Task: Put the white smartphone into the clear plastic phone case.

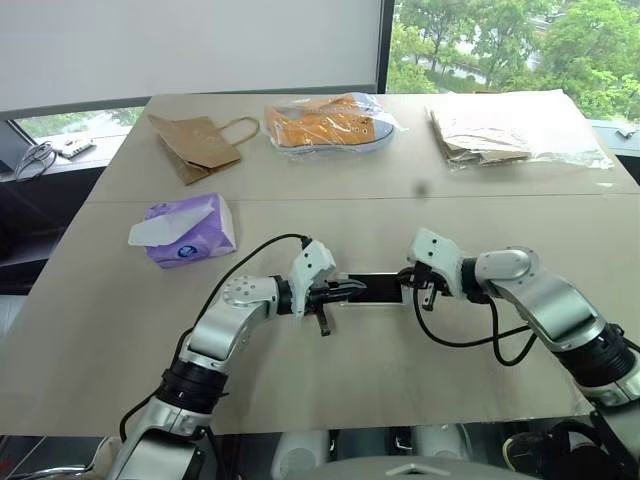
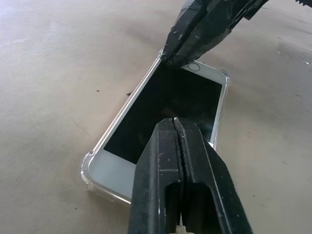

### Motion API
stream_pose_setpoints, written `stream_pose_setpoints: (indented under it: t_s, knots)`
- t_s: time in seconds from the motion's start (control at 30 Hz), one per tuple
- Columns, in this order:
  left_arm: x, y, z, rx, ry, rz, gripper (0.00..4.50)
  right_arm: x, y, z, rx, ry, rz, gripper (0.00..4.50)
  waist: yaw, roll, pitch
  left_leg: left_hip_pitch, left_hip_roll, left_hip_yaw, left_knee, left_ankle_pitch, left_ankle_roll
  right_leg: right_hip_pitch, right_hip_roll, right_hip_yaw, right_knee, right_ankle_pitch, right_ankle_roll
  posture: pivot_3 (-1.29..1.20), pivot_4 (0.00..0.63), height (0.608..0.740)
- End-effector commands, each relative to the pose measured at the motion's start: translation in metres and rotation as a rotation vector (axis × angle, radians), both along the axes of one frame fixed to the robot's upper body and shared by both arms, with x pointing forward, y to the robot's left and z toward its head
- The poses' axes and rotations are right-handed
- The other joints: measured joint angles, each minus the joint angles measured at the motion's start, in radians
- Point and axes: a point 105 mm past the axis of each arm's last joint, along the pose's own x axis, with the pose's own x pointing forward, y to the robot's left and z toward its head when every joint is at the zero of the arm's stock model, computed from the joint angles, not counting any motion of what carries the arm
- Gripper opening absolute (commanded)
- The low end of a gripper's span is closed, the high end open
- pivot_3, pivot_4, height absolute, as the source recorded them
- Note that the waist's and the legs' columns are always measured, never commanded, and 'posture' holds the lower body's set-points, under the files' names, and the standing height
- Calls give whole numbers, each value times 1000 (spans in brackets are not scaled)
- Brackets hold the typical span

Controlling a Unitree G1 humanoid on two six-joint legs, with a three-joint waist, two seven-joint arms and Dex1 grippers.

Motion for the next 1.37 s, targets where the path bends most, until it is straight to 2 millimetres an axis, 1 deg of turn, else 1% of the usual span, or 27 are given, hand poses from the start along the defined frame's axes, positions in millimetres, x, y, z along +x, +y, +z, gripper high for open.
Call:
stream_pose_setpoints:
  t_s: [0.03,0.13,0.17,0.2,0.27,0.3,0.37,0.43,0.53,0.57,0.6,0.7,0.73,0.77,0.8,0.87,0.97,1.13,1.23,1.37]
  knots:
    - [-2,-1,3,-8,-10,-2,11,-19,-3,-25,-73,139,35,0,0,0,0,0,0,0,0,0,0,0,0,0,0,0,0,0,150,740]
    - [-2,-2,3,-9,-10,-4,11,-19,-11,-39,-146,145,20,0,0,0,0,0,0,0,0,0,0,0,0,0,0,0,0,0,150,740]
    - [-2,-3,3,-9,-15,-5,11,-17,-11,-37,-131,126,8,0,0,0,0,0,0,0,0,0,0,0,0,0,0,0,0,0,150,740]
    - [-2,-2,4,-9,-23,-3,11,-12,-9,-32,-96,101,-9,0,0,-1,0,0,0,0,0,0,0,0,0,0,0,0,0,0,150,740]
    - [-1,0,8,-20,-48,1,11,-3,-3,-13,24,15,-40,0,1,-2,-1,0,0,0,0,0,0,0,0,0,0,0,-1,0,150,740]
    - [-1,0,15,-58,-64,5,11,-1,-2,1,95,-44,-50,0,1,-1,0,0,0,-1,0,0,0,0,0,-1,0,0,-1,0,150,740]
    - [-4,3,32,-149,-75,14,11,-5,-6,22,229,-135,-65,0,1,-3,3,-1,0,-1,0,0,0,0,0,1,0,0,0,0,150,740]
    - [-5,11,44,-189,-105,45,11,-9,-16,34,323,-159,-103,0,2,-3,6,-3,0,-1,0,0,0,-1,-1,2,0,1,1,0,150,740]
    - [-11,24,52,-211,-114,77,799,-19,-32,41,382,-177,-155,932,1,-3,7,-14,0,-1,2,1,-1,-12,-1,3,1,4,-1,0,150,740]
    - [-14,28,55,-217,-113,86,1233,-22,-38,41,381,-184,-177,1369,0,-3,7,-14,0,-1,2,1,-2,-12,0,4,1,4,-1,0,150,740]
    - [-15,31,57,-221,-111,96,1779,-23,-44,41,379,-191,-200,1928,1,-3,7,-13,0,-1,2,1,-2,-11,0,4,1,4,-1,0,150,740]
    - [-23,45,62,-221,-102,129,3086,-32,-63,42,388,-203,-264,3262,1,-3,7,-13,0,-1,1,1,-1,-11,1,2,0,4,-1,0,150,740]
    - [-25,48,63,-215,-98,136,3754,-34,-68,42,383,-205,-279,3892,1,-2,7,-13,0,-1,1,0,-1,-11,1,2,0,3,1,0,150,740]
    - [-28,52,63,-209,-101,150,4127,-38,-74,41,373,-203,-288,4281,1,-2,8,-13,0,-1,1,0,-1,-11,1,2,0,2,2,0,150,740]
    - [-31,56,63,-205,-98,167,4438,-41,-80,40,356,-207,-297,4481,1,-2,8,-13,0,-1,1,0,-1,-11,1,2,0,2,2,0,150,740]
    - [-39,61,61,-180,-96,175,4438,-45,-91,40,336,-216,-316,4481,1,-2,8,-13,0,-1,2,0,-1,-11,1,2,0,1,3,0,150,740]
    - [-55,72,51,-136,-62,183,4438,-54,-104,40,330,-197,-328,4481,0,-2,8,-12,0,0,2,0,-1,-11,1,3,0,0,0,0,150,740]
    - [-71,84,43,-102,-32,228,4438,-59,-122,39,308,-229,-374,4481,2,-2,8,-12,0,-1,2,0,-1,-11,1,5,0,-1,-1,0,150,740]
    - [-81,89,38,-96,-9,250,4438,-58,-126,38,311,-240,-398,4481,2,-2,8,-12,0,-1,2,0,-1,-11,1,5,0,-1,-1,0,150,740]
    - [-83,94,38,-104,-1,287,4438,-59,-121,40,317,-247,-394,4481,2,-2,8,-12,0,0,2,0,-1,-11,1,5,0,-1,-2,0,150,740]
